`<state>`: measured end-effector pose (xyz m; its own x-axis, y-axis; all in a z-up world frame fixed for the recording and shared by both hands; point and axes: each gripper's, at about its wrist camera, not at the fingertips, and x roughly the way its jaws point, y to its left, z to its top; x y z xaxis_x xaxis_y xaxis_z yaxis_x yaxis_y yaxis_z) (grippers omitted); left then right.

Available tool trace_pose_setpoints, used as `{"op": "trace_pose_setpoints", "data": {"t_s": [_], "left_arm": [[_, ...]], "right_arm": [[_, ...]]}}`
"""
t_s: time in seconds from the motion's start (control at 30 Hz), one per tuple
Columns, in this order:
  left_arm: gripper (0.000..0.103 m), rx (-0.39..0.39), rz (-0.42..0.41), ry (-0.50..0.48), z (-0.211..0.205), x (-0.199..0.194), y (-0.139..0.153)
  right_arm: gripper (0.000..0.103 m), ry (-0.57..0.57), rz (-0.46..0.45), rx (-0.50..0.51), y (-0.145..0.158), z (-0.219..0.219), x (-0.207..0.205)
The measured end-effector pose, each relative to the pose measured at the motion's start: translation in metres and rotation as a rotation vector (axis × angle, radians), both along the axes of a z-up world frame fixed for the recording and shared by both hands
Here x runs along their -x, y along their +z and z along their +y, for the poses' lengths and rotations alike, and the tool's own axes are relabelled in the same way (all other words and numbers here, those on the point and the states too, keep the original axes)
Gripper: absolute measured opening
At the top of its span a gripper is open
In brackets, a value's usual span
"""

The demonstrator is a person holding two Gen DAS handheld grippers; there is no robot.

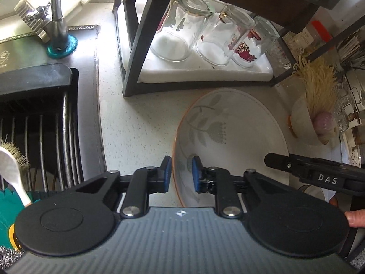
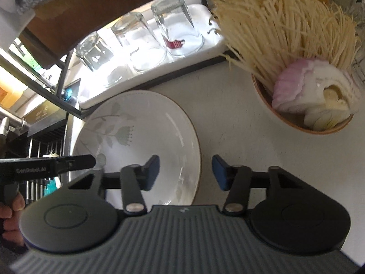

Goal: Organize plates and bowls
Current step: 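Close both grippers on the rim of the leaf-pattern plate, then lift the leaf-pattern plate with both grippers and carry it over the stack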

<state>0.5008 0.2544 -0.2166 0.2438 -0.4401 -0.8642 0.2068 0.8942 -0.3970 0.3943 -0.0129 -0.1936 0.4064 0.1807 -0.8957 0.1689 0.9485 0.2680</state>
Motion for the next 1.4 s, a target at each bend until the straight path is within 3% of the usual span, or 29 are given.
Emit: {"op": "trace_pose_setpoints", "data": {"t_s": [0.07, 0.23, 0.6, 0.73, 1.17, 1.4], "left_arm": [[0.016, 0.003, 0.000, -0.011, 0.000, -0.003, -0.002], [0.015, 0.017, -0.006, -0.050, -0.001, -0.010, -0.004], [0.013, 0.051, -0.013, -0.102, 0.005, -0.017, -0.003], [0.013, 0.072, -0.028, -0.068, 0.012, -0.014, 0.003], [0.013, 0.077, -0.086, -0.047, 0.016, 0.003, 0.034], [0.013, 0.075, -0.139, -0.048, 0.001, 0.019, 0.066]], "right_arm": [[0.035, -0.006, 0.003, 0.004, -0.001, 0.001, -0.001], [0.024, -0.032, 0.014, 0.005, -0.005, 0.000, -0.002], [0.022, -0.049, 0.010, 0.014, -0.002, 0.000, 0.000], [0.022, -0.039, 0.019, 0.008, 0.000, 0.000, -0.001], [0.022, -0.013, -0.064, -0.011, 0.029, -0.006, 0.015], [0.022, -0.018, -0.130, -0.035, 0.054, -0.017, 0.035]]}}
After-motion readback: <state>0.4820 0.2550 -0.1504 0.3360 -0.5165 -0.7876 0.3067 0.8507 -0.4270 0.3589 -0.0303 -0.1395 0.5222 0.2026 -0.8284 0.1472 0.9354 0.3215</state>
